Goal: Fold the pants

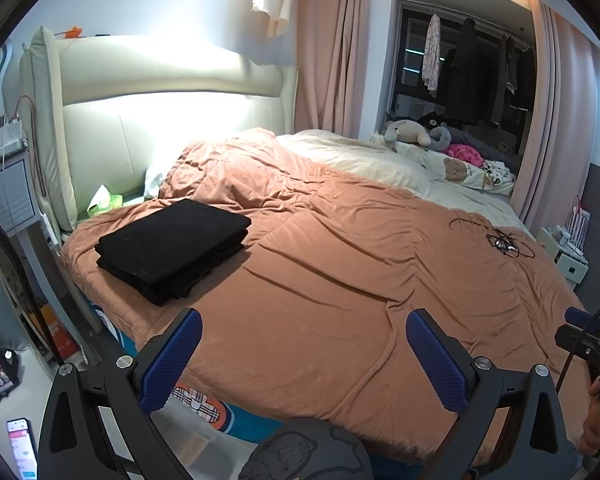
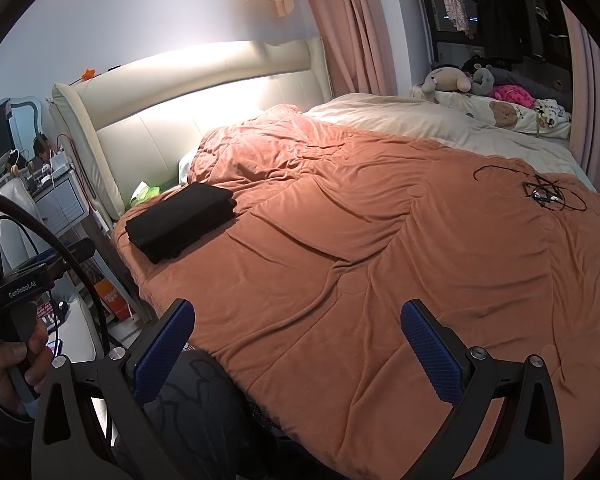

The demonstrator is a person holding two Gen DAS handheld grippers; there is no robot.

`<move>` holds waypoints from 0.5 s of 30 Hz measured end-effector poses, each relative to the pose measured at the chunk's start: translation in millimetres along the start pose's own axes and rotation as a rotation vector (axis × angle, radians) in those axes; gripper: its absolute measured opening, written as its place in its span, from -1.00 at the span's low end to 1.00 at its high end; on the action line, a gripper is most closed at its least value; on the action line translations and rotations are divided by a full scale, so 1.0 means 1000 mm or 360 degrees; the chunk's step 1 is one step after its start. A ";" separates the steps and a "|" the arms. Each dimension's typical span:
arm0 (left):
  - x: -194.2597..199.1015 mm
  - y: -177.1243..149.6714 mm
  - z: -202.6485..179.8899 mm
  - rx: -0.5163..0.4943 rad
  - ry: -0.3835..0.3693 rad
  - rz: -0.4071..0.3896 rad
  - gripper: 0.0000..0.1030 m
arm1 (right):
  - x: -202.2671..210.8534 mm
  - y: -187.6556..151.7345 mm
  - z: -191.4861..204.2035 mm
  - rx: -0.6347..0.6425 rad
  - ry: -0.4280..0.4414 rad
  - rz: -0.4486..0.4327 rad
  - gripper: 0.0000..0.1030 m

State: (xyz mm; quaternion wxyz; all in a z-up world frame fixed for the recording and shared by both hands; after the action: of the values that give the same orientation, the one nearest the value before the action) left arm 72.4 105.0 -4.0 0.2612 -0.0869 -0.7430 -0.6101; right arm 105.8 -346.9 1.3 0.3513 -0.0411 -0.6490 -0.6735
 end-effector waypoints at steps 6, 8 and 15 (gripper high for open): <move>0.000 0.001 0.003 0.0004 0.0009 -0.0001 0.99 | 0.002 0.000 0.001 -0.0005 -0.0002 -0.0008 1.00; 0.001 0.002 0.004 0.0005 0.0013 -0.0004 0.99 | 0.002 0.000 0.001 -0.0004 -0.0003 -0.0008 1.00; 0.002 0.003 0.004 -0.0011 0.0040 -0.0015 0.99 | 0.001 -0.001 -0.002 -0.0022 0.0005 0.0003 1.00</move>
State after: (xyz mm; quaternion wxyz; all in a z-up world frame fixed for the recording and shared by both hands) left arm 71.2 109.2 -0.9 0.2674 -0.0765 -0.7380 -0.6148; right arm 105.1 -348.8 0.5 0.3527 -0.0432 -0.6438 -0.6776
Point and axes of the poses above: each gripper's, at about its wrist camera, not at the fingertips, and x roughly against the way its jaws point, z to its left, y to its top, the point moved 5 cm from there along -x, roughly the way its jaws point, and after that the axes turned 1 degree about z, right-handed, at the moved point
